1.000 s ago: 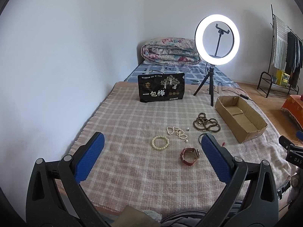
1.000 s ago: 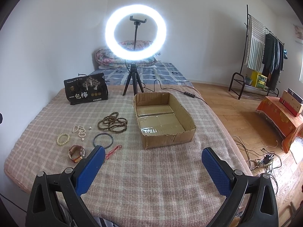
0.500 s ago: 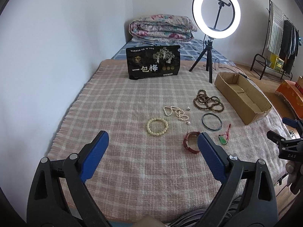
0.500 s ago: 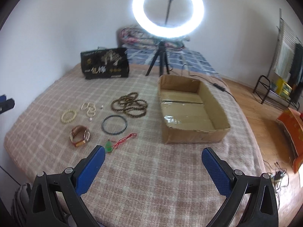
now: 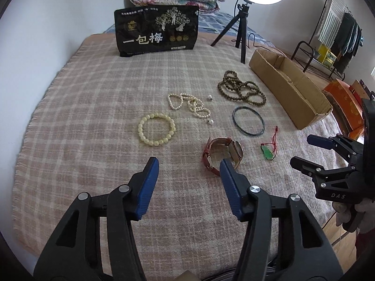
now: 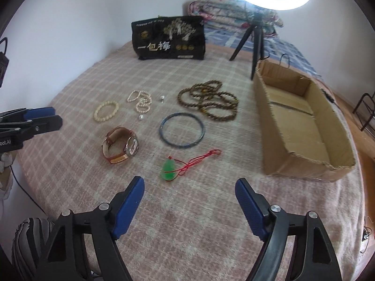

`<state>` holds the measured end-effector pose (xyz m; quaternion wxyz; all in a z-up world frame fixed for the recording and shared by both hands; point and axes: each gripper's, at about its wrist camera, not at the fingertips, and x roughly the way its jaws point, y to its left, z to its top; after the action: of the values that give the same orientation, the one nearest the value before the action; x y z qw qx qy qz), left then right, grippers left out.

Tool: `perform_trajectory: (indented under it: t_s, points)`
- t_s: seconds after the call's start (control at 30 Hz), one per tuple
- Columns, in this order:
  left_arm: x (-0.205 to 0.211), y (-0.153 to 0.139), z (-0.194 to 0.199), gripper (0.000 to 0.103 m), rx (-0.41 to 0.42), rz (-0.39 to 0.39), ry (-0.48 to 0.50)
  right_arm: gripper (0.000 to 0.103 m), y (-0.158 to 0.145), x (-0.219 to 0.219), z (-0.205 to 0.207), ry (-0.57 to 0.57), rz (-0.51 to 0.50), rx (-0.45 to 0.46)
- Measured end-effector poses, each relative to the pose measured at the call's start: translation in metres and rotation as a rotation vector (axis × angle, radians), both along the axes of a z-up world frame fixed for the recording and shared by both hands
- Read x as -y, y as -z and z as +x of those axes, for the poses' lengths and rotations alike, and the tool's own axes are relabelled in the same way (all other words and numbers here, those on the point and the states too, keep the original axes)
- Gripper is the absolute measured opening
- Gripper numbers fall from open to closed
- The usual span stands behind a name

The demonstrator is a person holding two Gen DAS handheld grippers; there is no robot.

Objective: Organize jewelry
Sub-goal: 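Move the left tool to the red-strap watch while the right tool approaches the green pendant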

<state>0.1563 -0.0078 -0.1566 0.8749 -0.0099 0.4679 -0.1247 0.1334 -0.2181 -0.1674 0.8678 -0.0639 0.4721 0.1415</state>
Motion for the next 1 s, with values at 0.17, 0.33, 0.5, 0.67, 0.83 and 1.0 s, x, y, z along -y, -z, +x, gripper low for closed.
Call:
perform_trajectory:
  t_s: [0.17,0.33,0.5,0.67,0.83,1.0]
  points:
    - [0.015,0.018,0.014,0.050,-0.050,-0.015,0.045,0.067,0.015,-0.010,0.013,-0.024,0.016,-0.058]
    - [0.022,0.032,0.027,0.041,-0.091,-0.023,0.053,0.054,0.026,-0.020,0.023,-0.036,0.008,-0.097]
    - [0.024,0.041,0.034,0.037,-0.117,-0.040,0.050,0.044,0.036,-0.027,0.028,-0.045,0.003,-0.124]
    - [0.029,0.047,0.038,0.032,-0.129,-0.043,0.054,0.040,0.037,-0.031,0.030,-0.046,-0.010,-0.120]
    - [0.034,0.053,0.041,0.024,-0.143,-0.043,0.057,0.034,0.039,-0.034,0.034,-0.049,-0.017,-0.121]
    - [0.035,0.056,0.043,0.018,-0.147,-0.044,0.052,0.028,0.040,-0.036,0.035,-0.057,-0.023,-0.128]
